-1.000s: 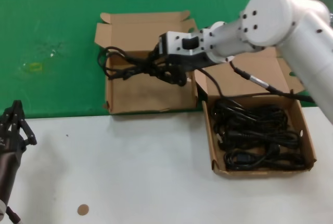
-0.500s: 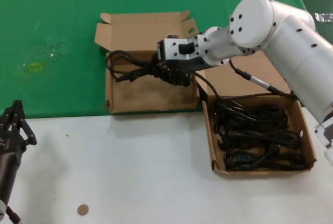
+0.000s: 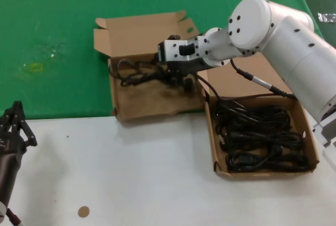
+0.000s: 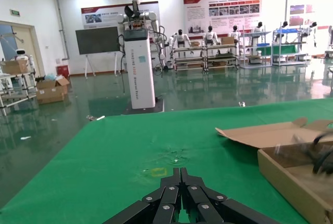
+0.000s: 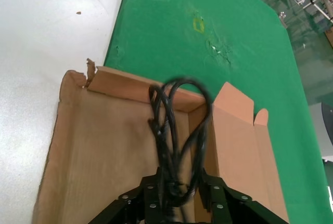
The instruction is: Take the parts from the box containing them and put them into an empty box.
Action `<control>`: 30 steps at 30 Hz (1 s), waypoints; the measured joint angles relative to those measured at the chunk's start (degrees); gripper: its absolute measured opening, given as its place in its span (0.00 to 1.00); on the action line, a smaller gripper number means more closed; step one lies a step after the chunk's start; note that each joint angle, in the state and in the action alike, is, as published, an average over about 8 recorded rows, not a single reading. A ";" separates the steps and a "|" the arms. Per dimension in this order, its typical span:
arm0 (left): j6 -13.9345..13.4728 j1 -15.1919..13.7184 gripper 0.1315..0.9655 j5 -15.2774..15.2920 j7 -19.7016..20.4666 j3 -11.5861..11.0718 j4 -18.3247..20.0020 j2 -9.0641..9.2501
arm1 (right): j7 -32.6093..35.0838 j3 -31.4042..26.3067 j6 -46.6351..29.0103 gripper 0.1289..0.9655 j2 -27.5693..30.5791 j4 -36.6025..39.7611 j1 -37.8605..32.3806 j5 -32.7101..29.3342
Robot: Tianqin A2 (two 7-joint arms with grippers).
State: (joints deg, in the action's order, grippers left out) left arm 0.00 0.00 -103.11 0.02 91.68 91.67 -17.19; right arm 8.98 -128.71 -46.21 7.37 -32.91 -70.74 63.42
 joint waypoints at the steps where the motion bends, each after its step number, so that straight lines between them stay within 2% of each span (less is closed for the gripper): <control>1: 0.00 0.00 0.02 0.00 0.00 0.00 0.00 0.00 | 0.08 0.02 0.09 0.17 -0.05 0.02 -0.02 0.04; 9: 0.00 0.00 0.02 0.00 0.00 0.00 0.00 0.00 | -0.27 0.03 0.09 0.29 -0.01 -0.97 -0.01 0.10; 13: 0.00 0.00 0.02 0.00 0.00 0.00 0.00 0.00 | -1.56 -0.07 -0.53 0.29 0.58 -2.87 0.17 -0.25; 21: 0.00 0.00 0.02 0.00 0.00 0.00 0.00 0.00 | -3.98 0.17 -1.19 0.50 1.89 -6.78 0.81 -0.72; 22: 0.00 0.00 0.02 0.00 0.00 0.00 0.00 0.00 | -4.08 0.19 -1.19 0.50 1.93 -6.93 0.85 -0.73; 30: 0.00 0.00 0.05 0.00 0.00 0.00 0.00 0.00 | -4.28 1.00 -0.17 0.75 2.15 -8.19 2.39 0.11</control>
State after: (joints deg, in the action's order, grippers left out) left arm 0.00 0.00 -103.11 0.02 91.68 91.67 -17.19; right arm 4.71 -127.70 -46.38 9.52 -41.10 -68.35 63.53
